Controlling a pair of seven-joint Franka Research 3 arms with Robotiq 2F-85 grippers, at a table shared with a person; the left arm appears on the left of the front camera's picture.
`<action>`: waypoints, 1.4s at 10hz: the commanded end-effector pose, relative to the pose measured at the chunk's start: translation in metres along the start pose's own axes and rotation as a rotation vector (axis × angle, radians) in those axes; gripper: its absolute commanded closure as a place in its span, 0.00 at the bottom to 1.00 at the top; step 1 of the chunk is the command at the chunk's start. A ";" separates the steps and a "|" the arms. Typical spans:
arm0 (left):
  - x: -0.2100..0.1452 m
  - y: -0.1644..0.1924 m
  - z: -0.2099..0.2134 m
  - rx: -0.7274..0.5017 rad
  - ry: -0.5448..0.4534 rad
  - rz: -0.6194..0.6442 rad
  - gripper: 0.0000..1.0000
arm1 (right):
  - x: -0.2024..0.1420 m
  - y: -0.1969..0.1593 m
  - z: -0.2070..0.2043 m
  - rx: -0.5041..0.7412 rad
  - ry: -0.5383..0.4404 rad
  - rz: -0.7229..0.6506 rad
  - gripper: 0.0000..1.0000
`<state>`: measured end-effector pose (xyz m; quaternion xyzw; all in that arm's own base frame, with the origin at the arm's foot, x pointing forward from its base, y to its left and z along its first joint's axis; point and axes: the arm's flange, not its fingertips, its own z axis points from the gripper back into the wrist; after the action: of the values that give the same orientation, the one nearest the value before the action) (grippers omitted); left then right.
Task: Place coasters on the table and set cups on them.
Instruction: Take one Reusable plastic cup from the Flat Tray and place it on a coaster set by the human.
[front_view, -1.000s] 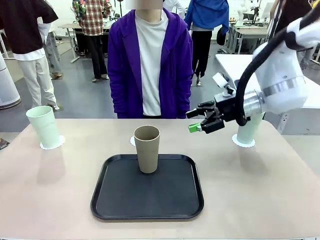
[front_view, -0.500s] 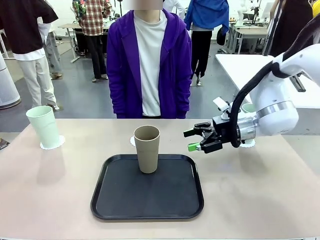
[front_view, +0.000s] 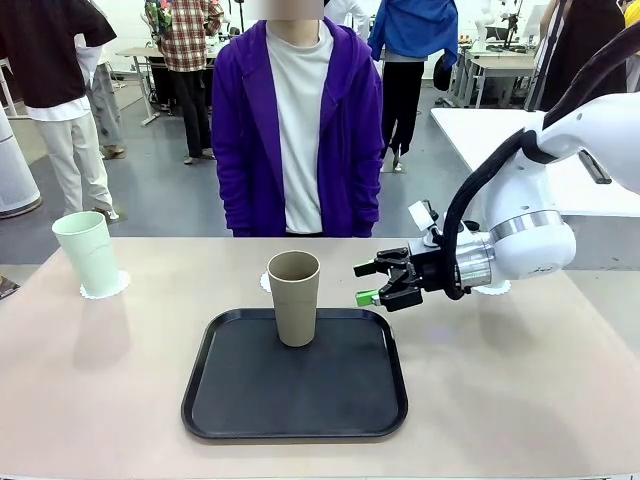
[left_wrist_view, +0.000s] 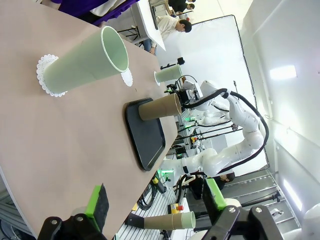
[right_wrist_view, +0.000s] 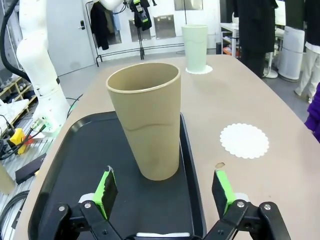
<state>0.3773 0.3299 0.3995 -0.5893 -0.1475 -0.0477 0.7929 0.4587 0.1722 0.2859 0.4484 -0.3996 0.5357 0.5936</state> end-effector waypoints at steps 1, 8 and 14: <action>0.000 -0.002 0.001 0.005 -0.003 0.007 0.00 | 0.000 -0.001 0.006 0.013 -0.013 -0.013 0.00; 0.000 -0.002 0.001 0.005 -0.003 0.007 0.00 | -0.015 0.010 -0.015 0.006 -0.056 -0.024 0.00; 0.000 -0.002 0.001 0.005 -0.003 0.007 0.00 | -0.033 0.019 -0.058 0.074 -0.034 -0.011 0.00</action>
<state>0.3773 0.3298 0.3995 -0.5894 -0.1474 -0.0478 0.7929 0.4294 0.2100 0.2468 0.4892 -0.3652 0.5409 0.5787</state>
